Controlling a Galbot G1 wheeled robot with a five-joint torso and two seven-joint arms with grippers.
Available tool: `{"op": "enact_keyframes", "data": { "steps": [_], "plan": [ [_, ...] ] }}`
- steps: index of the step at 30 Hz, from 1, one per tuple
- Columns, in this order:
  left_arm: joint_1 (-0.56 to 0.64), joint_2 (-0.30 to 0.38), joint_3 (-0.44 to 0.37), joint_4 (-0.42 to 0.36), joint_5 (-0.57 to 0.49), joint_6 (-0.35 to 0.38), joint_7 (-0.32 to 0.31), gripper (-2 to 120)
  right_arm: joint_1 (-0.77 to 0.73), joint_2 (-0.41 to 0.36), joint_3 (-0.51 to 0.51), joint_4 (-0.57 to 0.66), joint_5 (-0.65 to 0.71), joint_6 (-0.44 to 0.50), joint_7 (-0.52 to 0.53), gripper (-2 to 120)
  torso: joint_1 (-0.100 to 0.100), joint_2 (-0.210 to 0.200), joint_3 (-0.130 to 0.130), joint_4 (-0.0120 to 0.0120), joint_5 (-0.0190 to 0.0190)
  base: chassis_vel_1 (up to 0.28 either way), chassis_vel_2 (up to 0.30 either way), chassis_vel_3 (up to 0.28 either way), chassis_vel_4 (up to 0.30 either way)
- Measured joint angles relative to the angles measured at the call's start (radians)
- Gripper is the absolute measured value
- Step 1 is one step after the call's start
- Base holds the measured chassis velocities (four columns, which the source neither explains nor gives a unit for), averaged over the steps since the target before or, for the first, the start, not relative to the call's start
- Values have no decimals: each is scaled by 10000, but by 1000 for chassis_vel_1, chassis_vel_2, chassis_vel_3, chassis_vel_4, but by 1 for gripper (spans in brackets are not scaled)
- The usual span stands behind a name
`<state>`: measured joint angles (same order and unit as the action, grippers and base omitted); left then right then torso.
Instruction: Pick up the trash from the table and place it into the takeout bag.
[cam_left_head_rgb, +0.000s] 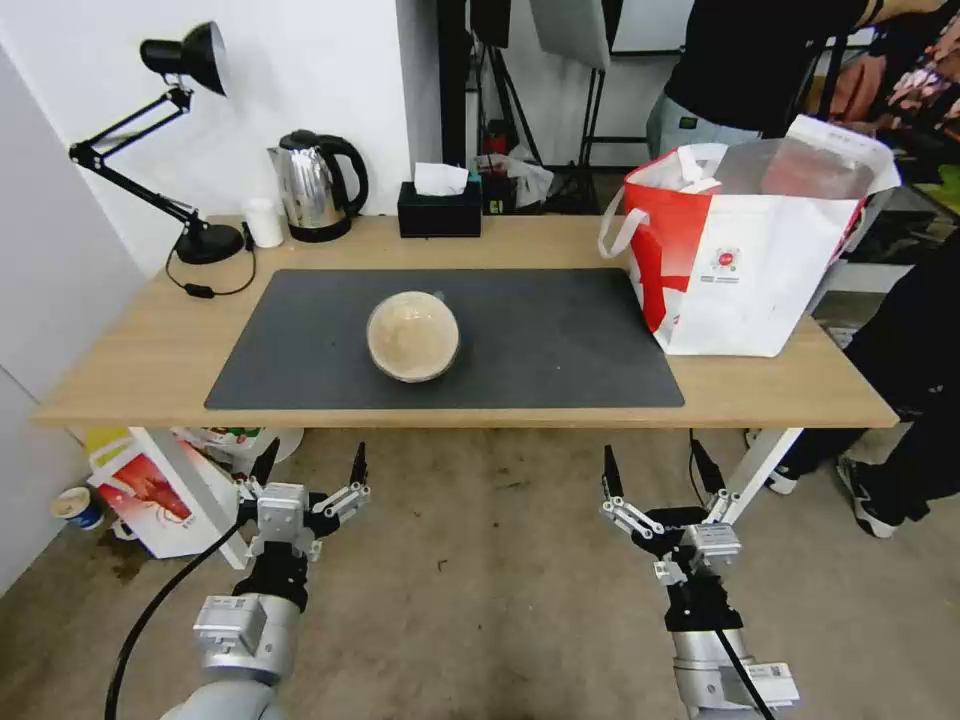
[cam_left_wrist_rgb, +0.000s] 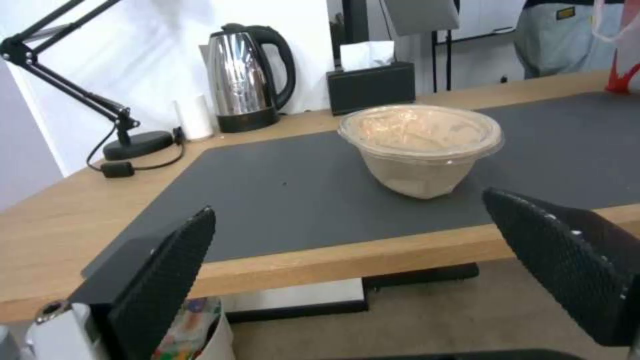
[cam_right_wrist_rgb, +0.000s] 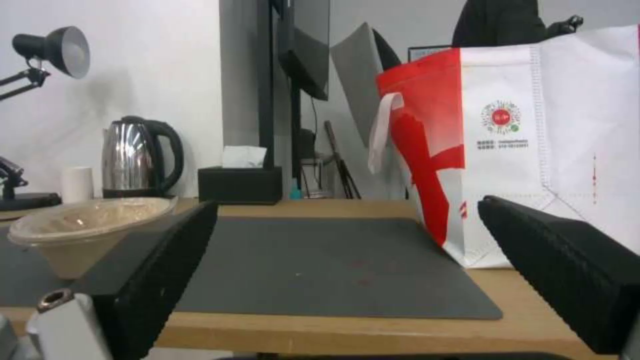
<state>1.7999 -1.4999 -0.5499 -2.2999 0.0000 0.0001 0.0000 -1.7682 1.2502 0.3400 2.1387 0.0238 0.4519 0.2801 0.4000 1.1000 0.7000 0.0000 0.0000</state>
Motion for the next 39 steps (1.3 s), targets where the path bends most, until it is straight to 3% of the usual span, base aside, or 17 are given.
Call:
{"op": "enact_keyframes", "data": {
  "steps": [23,30,32,34,36,39],
  "plan": [
    [6,-5,23,-20,-9,-74,-31,100,-1,2,0,14,0,-7,0,100,-1,1,0,0,0,0,0,0,0],
    [189,-227,712,-676,-453,-1789,-902,100,0,1,0,14,2,-7,-1,100,-1,1,0,0,1,0,0,0,0],
    [283,-334,1046,-995,-668,-2626,-1327,100,-1,1,-1,14,2,-7,-1,100,0,1,0,0,1,0,0,0,0],
    [313,-371,1158,-1103,-740,-2909,-1474,100,-1,2,0,15,1,-8,0,100,-1,1,0,0,1,0,0,0,0],
    [439,-525,1628,-1555,-1047,-4093,-2072,100,0,2,0,14,2,-8,-1,100,-2,1,0,0,3,0,0,0,0],
    [454,-541,1677,-1588,-1085,-4201,-2132,100,-1,1,0,14,2,-7,0,100,-3,1,0,0,0,0,0,0,0]
  ]
}}
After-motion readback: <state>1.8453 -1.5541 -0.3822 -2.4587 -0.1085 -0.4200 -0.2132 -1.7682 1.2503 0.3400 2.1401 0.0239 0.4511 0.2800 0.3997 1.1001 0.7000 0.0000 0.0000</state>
